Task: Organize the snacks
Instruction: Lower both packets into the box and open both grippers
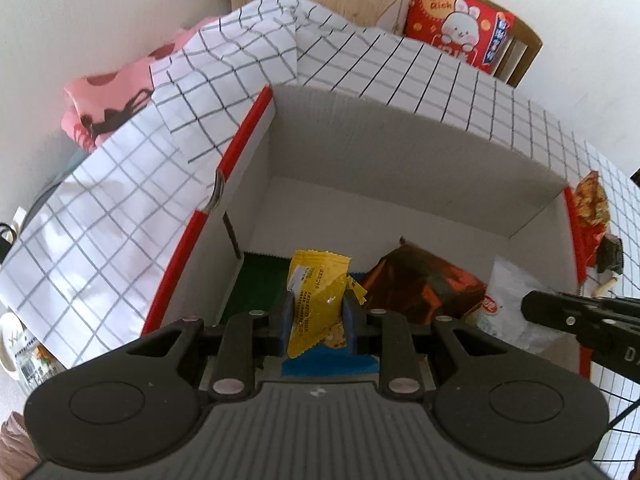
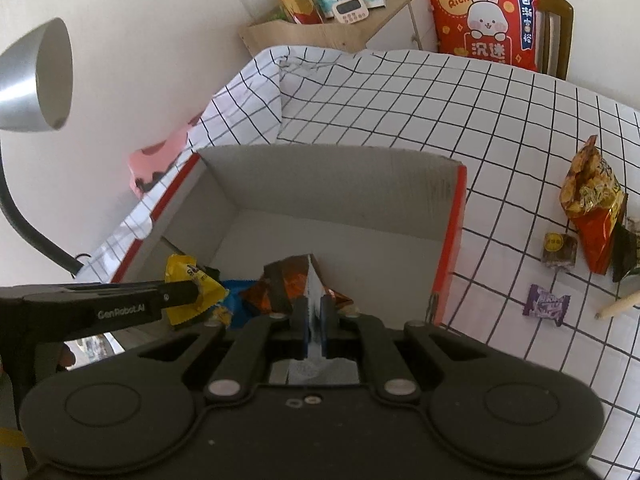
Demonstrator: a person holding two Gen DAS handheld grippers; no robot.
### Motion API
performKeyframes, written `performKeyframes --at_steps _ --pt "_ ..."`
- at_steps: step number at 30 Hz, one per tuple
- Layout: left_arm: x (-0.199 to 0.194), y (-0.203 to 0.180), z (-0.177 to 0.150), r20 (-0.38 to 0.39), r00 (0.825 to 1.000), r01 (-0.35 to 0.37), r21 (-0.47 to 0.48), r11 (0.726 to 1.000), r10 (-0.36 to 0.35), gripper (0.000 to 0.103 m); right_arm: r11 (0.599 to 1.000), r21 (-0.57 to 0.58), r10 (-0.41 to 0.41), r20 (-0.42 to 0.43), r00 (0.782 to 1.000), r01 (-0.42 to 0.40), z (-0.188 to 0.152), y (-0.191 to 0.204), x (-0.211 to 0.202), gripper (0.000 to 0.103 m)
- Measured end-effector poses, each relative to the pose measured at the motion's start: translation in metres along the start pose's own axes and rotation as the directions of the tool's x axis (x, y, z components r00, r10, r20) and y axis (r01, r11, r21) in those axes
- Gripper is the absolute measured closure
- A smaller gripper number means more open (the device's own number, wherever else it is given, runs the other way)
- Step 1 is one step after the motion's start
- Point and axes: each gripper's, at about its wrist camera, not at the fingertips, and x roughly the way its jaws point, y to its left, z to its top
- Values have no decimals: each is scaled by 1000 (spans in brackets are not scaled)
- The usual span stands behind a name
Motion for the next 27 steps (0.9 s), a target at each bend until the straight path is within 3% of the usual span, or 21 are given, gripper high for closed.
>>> performKeyframes --at_steps 14,19,27 --pt "11 -3 -6 -30 1000 -6 -14 1000 5 77 999 -10 -39 4 999 39 0 -2 1 82" --pt "3 3 -6 2 1000 1 -44 999 -1 60 999 -9 -40 20 999 40 0 -1 -6 74" --pt "-25 -1 -12 65 998 30 -57 998 -26 57 1000 -8 -6 48 999 7 -3 -1 -28 66"
